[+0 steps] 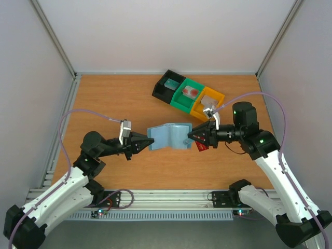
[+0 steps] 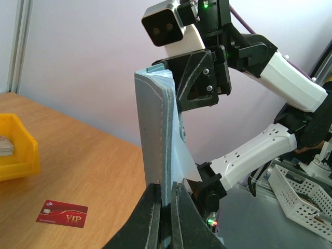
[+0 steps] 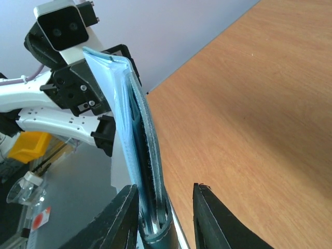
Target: Take the credit cards out of the card holder
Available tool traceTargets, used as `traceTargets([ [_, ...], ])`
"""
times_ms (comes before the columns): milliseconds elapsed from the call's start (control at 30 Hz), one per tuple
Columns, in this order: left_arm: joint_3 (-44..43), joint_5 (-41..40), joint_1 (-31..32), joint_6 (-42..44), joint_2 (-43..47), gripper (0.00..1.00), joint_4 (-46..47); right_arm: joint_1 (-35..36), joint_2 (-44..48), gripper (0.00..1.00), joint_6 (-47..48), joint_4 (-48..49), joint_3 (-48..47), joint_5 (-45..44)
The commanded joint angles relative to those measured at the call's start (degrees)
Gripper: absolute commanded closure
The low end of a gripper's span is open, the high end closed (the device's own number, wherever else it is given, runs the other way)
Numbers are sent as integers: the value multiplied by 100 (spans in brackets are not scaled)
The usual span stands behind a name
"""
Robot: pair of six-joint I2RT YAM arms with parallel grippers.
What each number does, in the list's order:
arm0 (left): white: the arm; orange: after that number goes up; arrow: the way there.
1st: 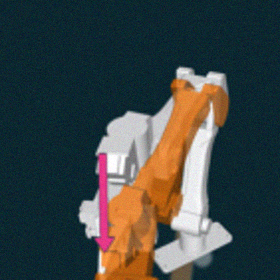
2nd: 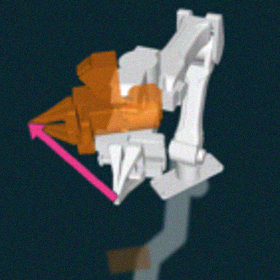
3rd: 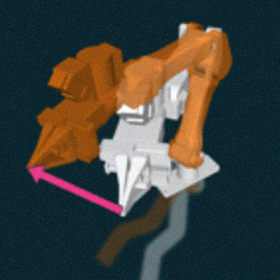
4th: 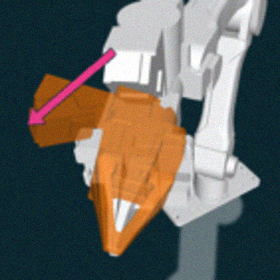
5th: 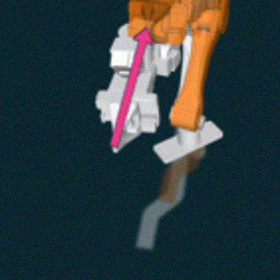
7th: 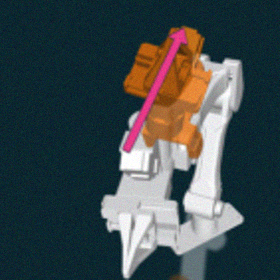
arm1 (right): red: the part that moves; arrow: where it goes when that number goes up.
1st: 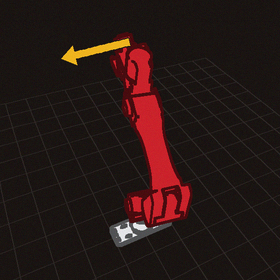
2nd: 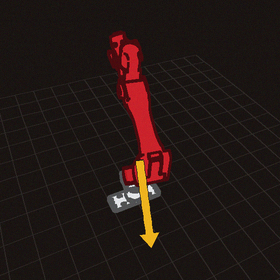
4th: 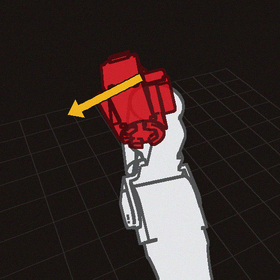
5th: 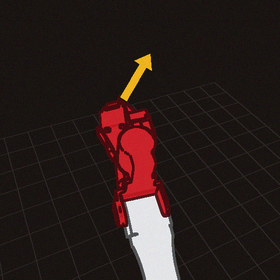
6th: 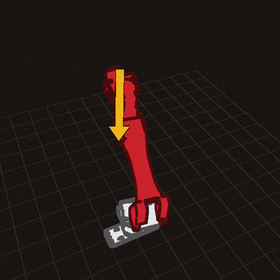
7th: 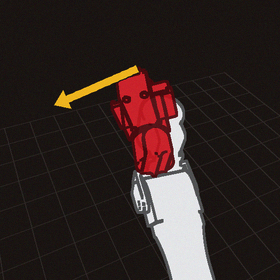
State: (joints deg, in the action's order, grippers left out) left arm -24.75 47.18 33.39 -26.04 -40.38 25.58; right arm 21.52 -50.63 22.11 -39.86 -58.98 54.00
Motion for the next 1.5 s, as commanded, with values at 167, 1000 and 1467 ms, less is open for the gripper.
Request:
traceTargets([
  [167, -240, 74, -16, 139, 34, 100, 444, 208, -213, 73, -277, 516, 40, -249],
  [1000, -67, -413, 10, 62, -48, 49, -50, 1645, -1216, 99, -897, 1317, -399, -1328],
  [1467, -52, -1115, 107, 717, -181, 36, -385, 2619, -1954, 99, -742, 597, -1347, -2309],
])
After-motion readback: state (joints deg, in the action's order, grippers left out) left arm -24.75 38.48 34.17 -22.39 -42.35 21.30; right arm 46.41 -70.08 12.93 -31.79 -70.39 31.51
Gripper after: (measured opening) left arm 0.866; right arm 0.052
